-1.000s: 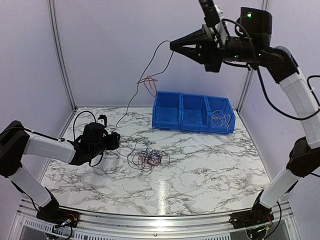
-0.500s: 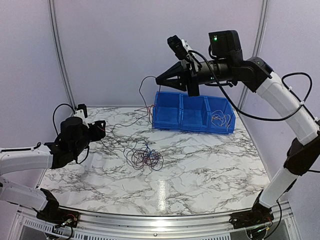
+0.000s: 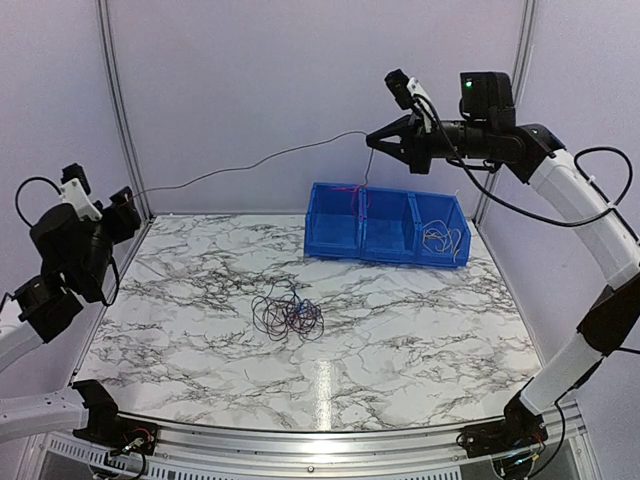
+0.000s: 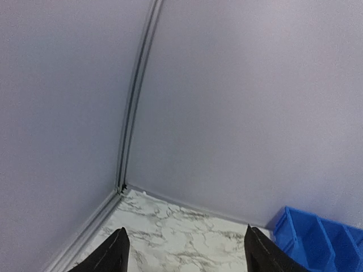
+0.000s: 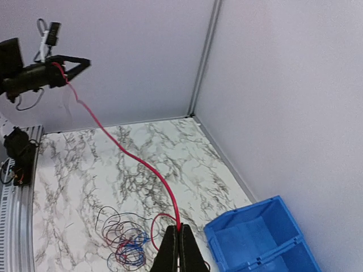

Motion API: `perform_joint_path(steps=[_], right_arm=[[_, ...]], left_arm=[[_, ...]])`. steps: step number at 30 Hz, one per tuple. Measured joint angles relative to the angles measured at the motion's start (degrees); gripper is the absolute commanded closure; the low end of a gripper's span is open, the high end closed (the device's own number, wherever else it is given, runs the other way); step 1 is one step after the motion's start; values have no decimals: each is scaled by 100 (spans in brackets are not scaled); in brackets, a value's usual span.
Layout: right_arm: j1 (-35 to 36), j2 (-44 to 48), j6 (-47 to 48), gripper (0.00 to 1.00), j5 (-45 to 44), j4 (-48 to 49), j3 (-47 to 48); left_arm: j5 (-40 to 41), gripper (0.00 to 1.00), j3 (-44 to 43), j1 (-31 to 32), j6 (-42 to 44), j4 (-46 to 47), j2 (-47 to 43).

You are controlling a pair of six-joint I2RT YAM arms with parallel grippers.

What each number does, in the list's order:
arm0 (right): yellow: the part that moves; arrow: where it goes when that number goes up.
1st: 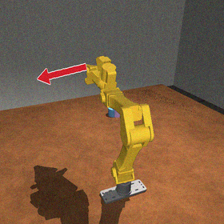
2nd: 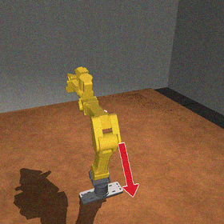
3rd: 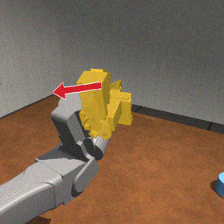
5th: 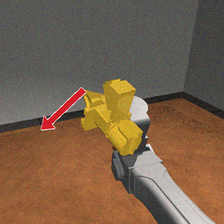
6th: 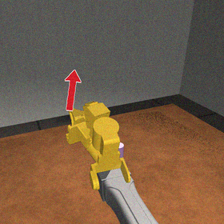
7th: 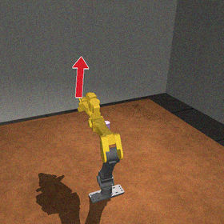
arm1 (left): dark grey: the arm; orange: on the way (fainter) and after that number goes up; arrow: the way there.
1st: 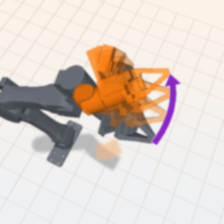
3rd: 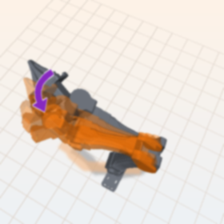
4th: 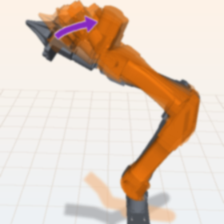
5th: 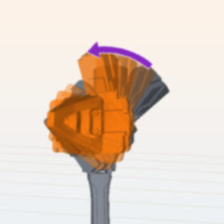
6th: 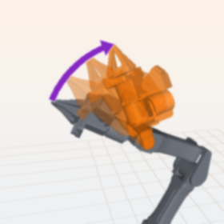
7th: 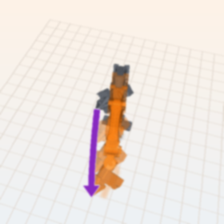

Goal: Untangle the cables

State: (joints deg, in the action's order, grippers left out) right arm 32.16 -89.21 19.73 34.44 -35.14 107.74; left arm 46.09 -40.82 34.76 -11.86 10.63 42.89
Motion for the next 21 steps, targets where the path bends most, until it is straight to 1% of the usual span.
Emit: perform_joint_path(steps=[4, 6, 9, 12, 16, 19, 21], right_arm=[[-682, 205, -192, 100, -160, 216, -90], [-925, 372, -289, 100, -205, 396, -243], [-1032, 535, -393, 100, -197, 640, -520], [-1032, 553, -498, 100, -15, 831, -807], [-1029, 490, -702, 100, 247, 901, -1093], [-1027, 483, -949, 100, 455, 1038, -1217], [-1027, 483, -1165, 100, 625, 1226, -1300]], left_arm=[[531, 28, -452, -24, 485, -22, -514], [686, 28, -544, -37, 597, -22, -643], [699, 27, -505, -39, 588, -131, -664], [450, 27, -337, -44, 400, -293, -597], [-127, 26, -68, -44, 125, -417, -361], [-527, 25, -114, -44, 22, -568, 131], [-761, 25, -302, -44, 9, -767, 584]])
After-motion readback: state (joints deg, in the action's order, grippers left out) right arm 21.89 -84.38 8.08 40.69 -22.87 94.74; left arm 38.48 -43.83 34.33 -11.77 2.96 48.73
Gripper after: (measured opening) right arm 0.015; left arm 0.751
